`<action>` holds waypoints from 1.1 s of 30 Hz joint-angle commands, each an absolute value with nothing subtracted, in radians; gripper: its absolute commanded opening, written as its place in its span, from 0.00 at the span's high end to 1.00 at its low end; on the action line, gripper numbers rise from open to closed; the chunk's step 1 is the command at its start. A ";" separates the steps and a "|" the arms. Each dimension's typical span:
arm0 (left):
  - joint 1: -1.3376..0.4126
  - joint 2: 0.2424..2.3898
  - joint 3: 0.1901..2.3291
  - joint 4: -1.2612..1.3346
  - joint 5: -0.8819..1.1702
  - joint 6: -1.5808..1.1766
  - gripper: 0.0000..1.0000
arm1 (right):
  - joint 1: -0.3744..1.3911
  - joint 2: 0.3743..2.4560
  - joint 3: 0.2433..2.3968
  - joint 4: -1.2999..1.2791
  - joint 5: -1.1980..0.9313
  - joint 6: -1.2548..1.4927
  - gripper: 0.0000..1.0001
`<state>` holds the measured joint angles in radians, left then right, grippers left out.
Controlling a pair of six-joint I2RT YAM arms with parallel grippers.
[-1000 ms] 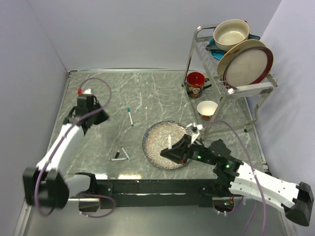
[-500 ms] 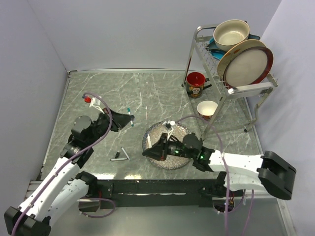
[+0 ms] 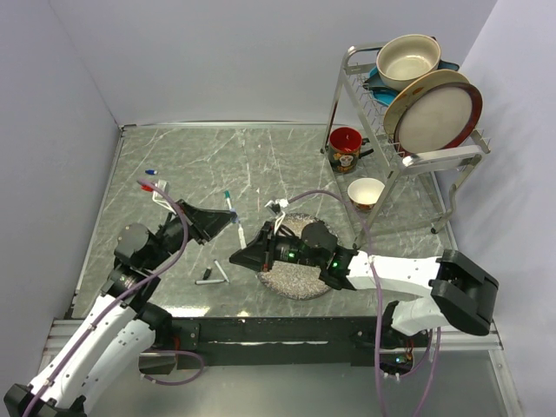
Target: Insert the pens into the pen caps
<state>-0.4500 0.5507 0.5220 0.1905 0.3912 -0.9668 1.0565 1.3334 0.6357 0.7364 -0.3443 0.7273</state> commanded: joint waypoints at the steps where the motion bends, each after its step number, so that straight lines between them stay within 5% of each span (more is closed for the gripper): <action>1: -0.454 0.514 0.520 0.221 0.414 -0.963 0.99 | 1.078 1.362 0.716 0.756 -0.364 0.723 1.00; 33: -0.456 0.503 0.545 0.129 0.377 -0.894 0.99 | 1.106 1.359 0.706 0.730 -0.341 0.719 1.00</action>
